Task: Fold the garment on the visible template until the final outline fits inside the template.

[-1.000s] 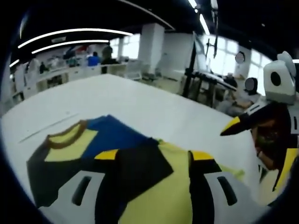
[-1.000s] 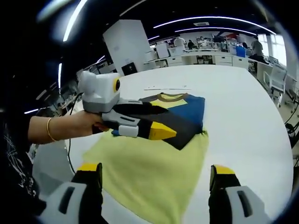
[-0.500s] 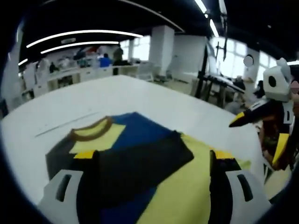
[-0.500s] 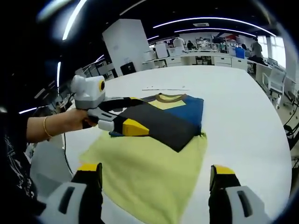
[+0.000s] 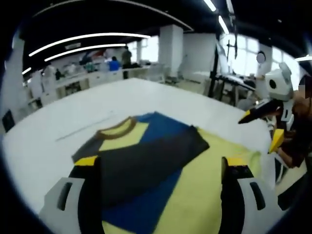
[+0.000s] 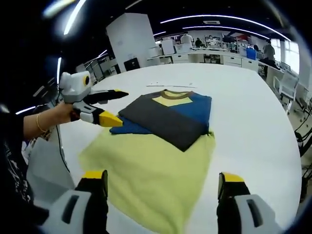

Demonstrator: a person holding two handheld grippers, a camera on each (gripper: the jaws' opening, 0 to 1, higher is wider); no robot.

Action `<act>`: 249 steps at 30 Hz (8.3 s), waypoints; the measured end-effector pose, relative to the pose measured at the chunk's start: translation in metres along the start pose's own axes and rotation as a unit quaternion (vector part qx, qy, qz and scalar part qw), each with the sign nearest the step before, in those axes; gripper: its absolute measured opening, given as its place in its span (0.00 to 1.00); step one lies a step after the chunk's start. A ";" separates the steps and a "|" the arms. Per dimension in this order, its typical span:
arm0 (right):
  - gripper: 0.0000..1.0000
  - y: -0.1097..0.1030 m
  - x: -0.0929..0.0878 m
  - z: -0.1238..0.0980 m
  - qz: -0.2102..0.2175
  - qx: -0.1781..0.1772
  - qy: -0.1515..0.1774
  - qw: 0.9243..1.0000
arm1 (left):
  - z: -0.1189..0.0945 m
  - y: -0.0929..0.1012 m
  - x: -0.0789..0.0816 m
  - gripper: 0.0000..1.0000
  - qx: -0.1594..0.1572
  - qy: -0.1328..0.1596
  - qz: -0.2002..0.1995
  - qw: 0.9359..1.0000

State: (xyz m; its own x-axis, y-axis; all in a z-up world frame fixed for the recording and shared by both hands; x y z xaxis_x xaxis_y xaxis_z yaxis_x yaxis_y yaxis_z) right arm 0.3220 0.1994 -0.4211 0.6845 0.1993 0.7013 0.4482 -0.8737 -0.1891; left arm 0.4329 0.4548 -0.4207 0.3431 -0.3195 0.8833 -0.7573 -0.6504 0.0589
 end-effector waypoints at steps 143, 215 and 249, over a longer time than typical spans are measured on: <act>0.00 -0.042 -0.124 -0.041 0.021 -0.035 -0.168 0.985 | -0.211 0.078 -0.162 0.00 0.089 -0.268 -0.158 0.946; 0.00 -0.008 0.030 -0.040 -0.082 -0.086 -0.034 0.992 | -0.199 0.002 -0.025 0.00 0.122 -0.134 -0.095 0.979; 0.00 0.023 0.125 0.000 -0.064 -0.130 0.059 0.988 | -0.157 -0.071 0.031 0.00 0.211 -0.001 -0.124 0.969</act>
State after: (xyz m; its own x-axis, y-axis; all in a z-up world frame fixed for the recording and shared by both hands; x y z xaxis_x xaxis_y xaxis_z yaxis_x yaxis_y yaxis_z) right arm 0.4175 0.2042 -0.3378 0.5533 0.2758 0.7860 0.3536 -0.9321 0.0782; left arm 0.4104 0.5993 -0.3251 0.4878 -0.1181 0.8649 -0.3558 -0.9317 0.0735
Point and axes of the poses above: the point that each gripper's makers call its tool centre point, and the gripper's own axes: z roughly forward along the fingers, y roughly to its right, x roughly out of its top, the point moved 8 cm from there along -z, roughly backward along the fingers, and after that the axes turned 3 degrees about -x, right-handed, at the moved point
